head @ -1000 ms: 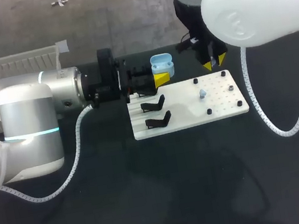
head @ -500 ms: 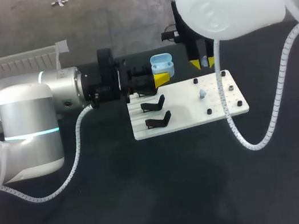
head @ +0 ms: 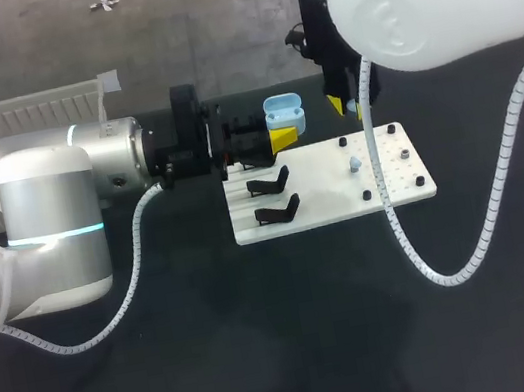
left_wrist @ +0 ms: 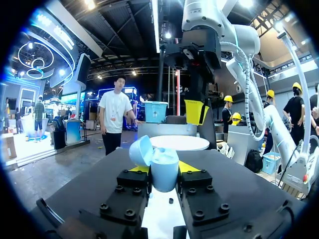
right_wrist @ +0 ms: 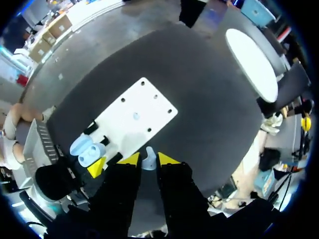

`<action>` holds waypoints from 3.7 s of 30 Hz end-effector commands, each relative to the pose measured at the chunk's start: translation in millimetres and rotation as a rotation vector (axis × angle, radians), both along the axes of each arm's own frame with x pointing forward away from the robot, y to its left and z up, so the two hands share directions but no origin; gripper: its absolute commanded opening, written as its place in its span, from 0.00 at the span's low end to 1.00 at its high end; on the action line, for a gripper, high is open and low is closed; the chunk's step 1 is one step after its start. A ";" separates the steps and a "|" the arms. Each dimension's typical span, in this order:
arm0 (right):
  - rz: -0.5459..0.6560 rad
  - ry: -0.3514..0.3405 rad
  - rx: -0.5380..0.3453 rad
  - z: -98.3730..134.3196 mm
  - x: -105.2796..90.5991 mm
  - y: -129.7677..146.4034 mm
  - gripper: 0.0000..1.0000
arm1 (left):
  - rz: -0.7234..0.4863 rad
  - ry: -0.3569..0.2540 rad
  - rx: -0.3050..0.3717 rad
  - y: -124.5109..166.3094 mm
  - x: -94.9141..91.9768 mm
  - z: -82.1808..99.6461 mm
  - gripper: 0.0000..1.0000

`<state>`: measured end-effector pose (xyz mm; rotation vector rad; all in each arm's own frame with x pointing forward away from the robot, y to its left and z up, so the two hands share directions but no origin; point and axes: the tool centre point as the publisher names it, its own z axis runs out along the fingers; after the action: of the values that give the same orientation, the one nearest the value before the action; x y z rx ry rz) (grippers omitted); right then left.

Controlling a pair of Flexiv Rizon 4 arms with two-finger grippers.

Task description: Pick up each earbud case from the left stands, insert the matching earbuds, close the lid, and place the case in the box.

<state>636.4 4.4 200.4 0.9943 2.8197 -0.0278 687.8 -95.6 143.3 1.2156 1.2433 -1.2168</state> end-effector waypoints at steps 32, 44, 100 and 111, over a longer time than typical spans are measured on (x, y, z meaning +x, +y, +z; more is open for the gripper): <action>0.214 0.082 -0.016 15.8 30.8 50.5 0.00 | 0.003 -0.003 -0.003 0.1 -0.5 -0.7 0.00; 0.259 0.106 -0.050 8.0 36.9 58.7 0.00 | 0.003 -0.003 -0.003 0.1 -0.5 -0.7 0.00; 0.302 0.147 -0.088 -7.4 42.1 67.4 0.00 | 0.003 -0.003 -0.003 0.1 -0.5 -0.7 0.00; 0.308 0.146 -0.088 -11.0 44.5 67.8 0.00 | 0.003 -0.003 -0.003 0.1 -0.5 -0.7 0.00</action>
<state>678.6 71.7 190.3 0.5528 3.0385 -0.1920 687.8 -95.6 143.3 1.2156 1.2433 -1.2169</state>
